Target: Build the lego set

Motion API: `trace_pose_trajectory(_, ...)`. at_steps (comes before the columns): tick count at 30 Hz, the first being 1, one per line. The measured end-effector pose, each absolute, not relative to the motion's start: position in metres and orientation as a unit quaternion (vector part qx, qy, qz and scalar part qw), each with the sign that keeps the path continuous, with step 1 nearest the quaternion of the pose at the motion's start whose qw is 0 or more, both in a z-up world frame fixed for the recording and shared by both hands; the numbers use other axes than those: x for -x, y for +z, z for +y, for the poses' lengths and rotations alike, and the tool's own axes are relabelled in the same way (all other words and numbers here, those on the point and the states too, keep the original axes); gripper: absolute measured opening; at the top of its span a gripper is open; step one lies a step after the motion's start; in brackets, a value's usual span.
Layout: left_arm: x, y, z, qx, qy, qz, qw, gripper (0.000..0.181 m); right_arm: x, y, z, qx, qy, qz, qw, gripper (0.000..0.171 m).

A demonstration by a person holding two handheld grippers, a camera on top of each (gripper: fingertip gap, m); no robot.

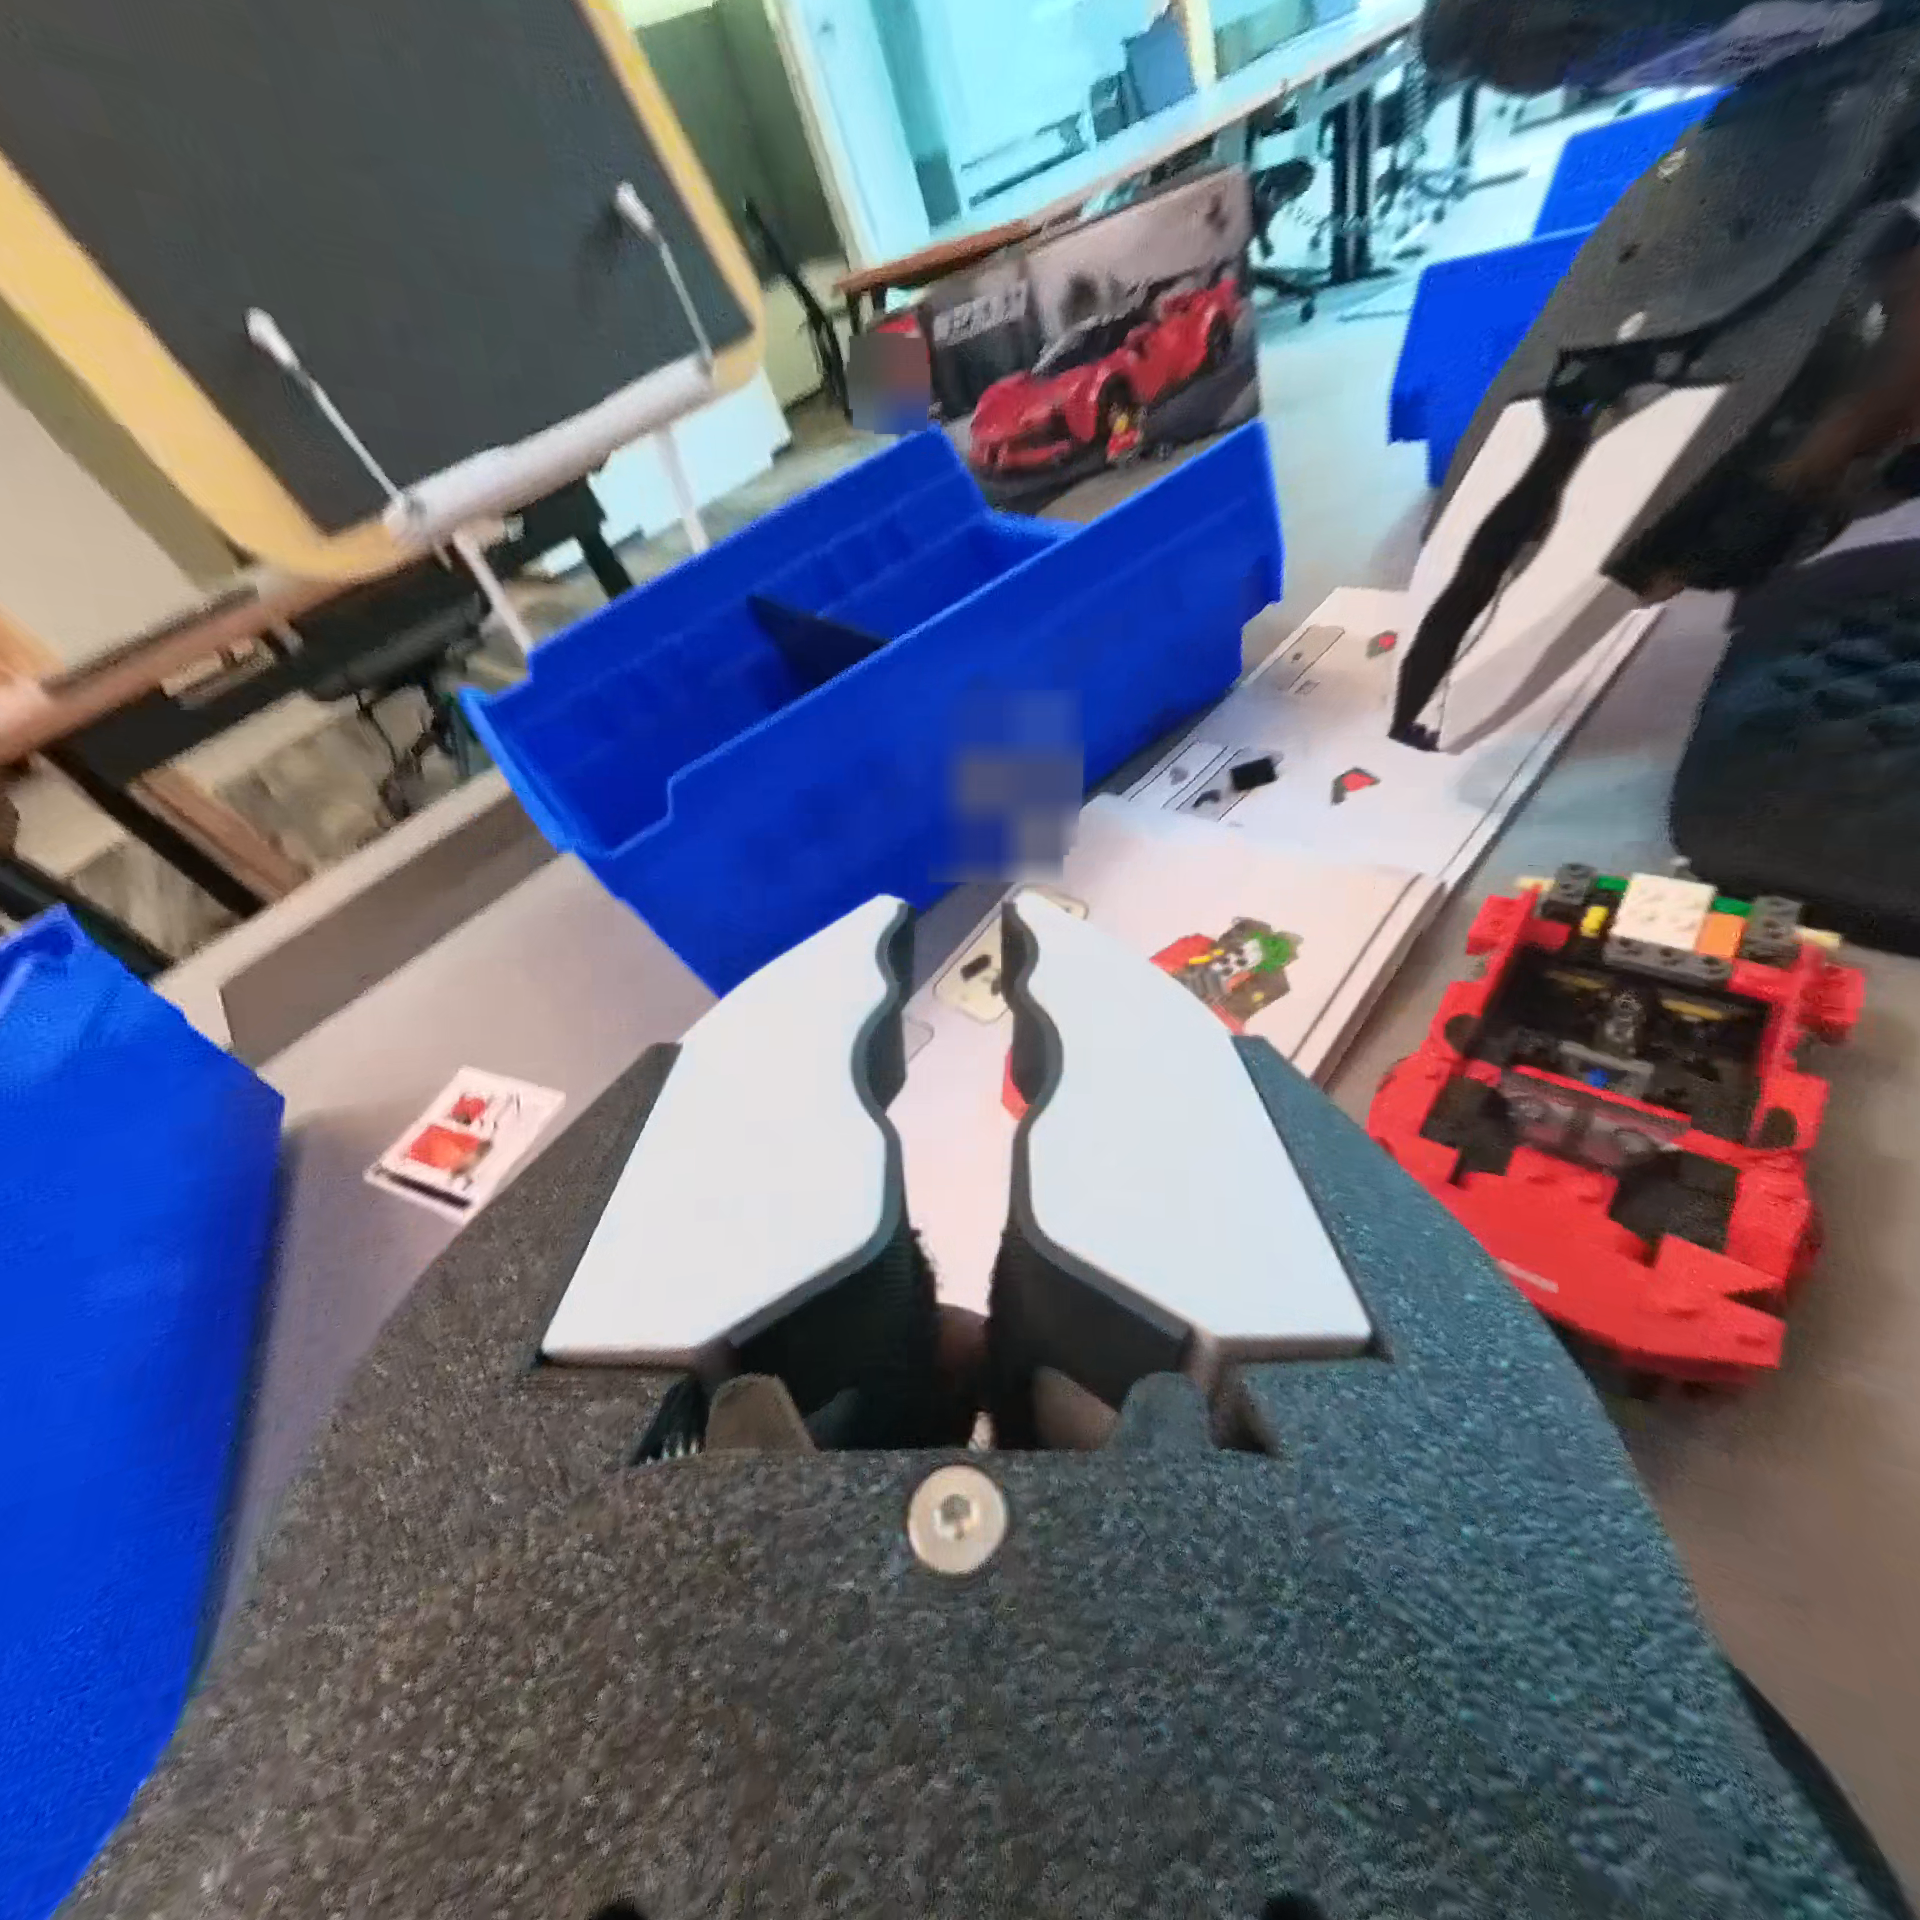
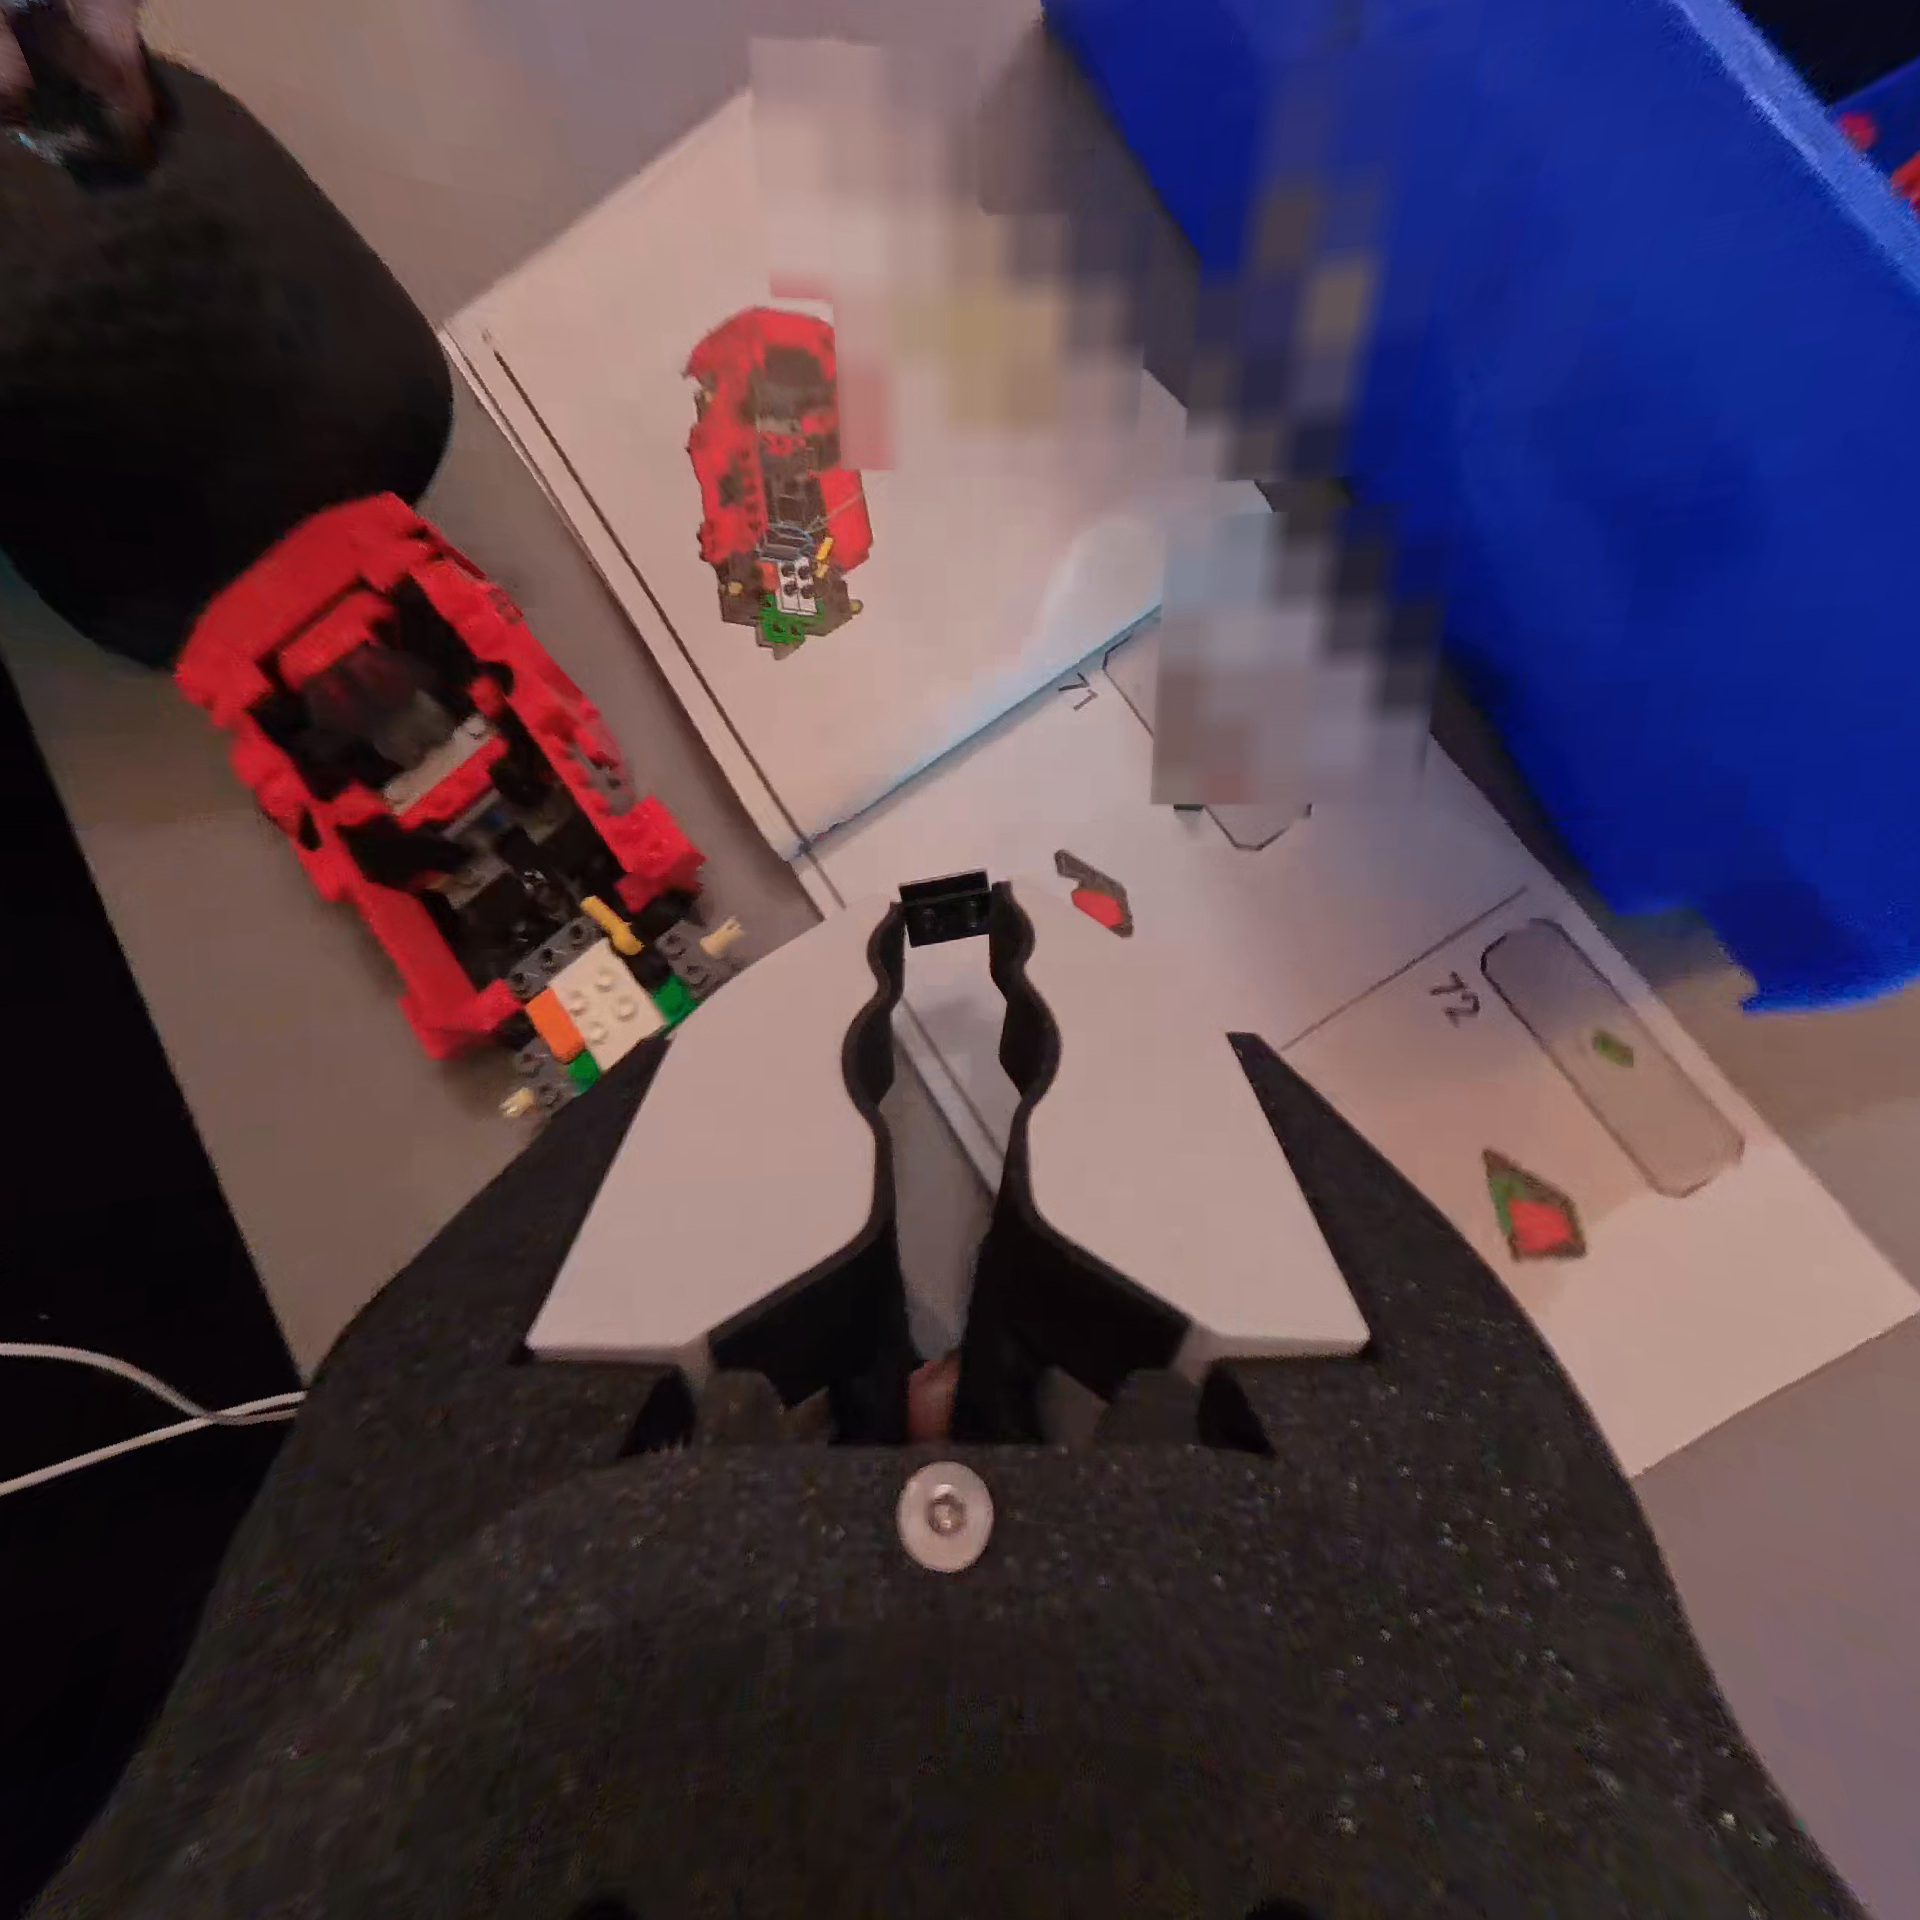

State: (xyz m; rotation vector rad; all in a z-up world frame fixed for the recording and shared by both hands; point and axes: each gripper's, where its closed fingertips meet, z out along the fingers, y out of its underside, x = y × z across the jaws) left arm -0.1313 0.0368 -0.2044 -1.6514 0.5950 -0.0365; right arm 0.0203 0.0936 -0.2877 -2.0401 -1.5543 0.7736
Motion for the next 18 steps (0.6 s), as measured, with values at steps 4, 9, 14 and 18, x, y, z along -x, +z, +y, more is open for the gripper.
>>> trace_pose_trajectory(4, 0.142, -0.228, 0.046, 0.752, -0.033, 0.232, 0.617, 0.014, -0.009, -0.302, 0.097, 0.720, 0.240, -0.619, 0.200, 0.015)
trace_pose_trajectory(9, 0.139, -0.232, 0.046, 0.747, -0.047, 0.257, 0.612, 0.015, -0.012, -0.314, 0.100, 0.722, 0.202, -0.638, 0.174, 0.016)
trace_pose_trajectory(14, 0.136, -0.233, 0.044, 0.744, -0.067, 0.264, 0.610, 0.015, -0.012, -0.315, 0.100, 0.727, 0.205, -0.633, 0.169, 0.016)
trace_pose_trajectory(18, 0.137, -0.228, 0.042, 0.734, -0.082, 0.258, 0.623, 0.015, -0.013, -0.316, 0.100, 0.730, 0.200, -0.632, 0.164, 0.017)
